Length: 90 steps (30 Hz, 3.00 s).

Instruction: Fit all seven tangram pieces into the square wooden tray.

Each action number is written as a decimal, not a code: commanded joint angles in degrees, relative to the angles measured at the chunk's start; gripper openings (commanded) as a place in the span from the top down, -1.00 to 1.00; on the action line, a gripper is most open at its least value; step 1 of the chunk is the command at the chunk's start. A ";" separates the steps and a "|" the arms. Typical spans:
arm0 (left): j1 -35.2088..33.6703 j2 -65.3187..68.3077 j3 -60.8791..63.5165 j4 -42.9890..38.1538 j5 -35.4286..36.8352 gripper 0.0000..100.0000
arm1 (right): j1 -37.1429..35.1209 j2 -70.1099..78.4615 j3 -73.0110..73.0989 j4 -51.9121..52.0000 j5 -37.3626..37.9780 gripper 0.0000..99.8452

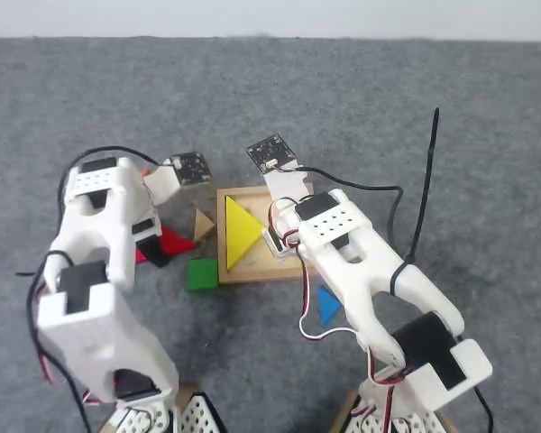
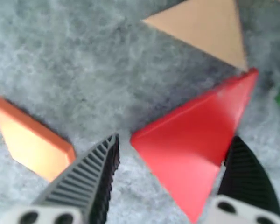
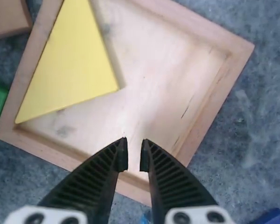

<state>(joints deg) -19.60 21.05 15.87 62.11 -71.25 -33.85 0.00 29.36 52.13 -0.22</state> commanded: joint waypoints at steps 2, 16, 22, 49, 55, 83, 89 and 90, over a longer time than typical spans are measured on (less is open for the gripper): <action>-0.35 6.33 -9.01 4.22 0.97 0.32 | 0.75 -2.86 -0.44 -0.84 0.70 0.88; 1.58 5.98 -15.34 13.98 1.14 0.33 | 0.75 -2.86 -0.44 -0.84 0.79 0.88; 4.57 5.89 -15.34 12.04 0.97 0.33 | 0.75 -2.86 -0.44 -0.66 1.85 0.88; 1.93 6.68 -15.16 15.12 -1.58 0.54 | 0.75 -2.86 -0.44 -0.66 1.85 0.88; 1.67 6.77 -15.08 18.81 -1.58 0.62 | 0.75 -2.86 -0.44 -0.66 1.85 0.88; 1.58 6.68 -14.73 16.44 8.53 0.45 | 0.75 -2.86 -0.44 -0.48 1.85 0.89; 1.67 7.21 -16.13 15.03 8.53 0.42 | 0.75 -2.86 -0.44 -0.66 1.85 0.89; 1.58 7.30 -16.48 14.77 8.53 0.42 | 0.75 -2.86 -0.44 -0.66 1.85 0.89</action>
<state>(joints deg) -18.02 28.62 1.63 78.20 -63.43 -33.85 0.00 29.36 52.13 1.01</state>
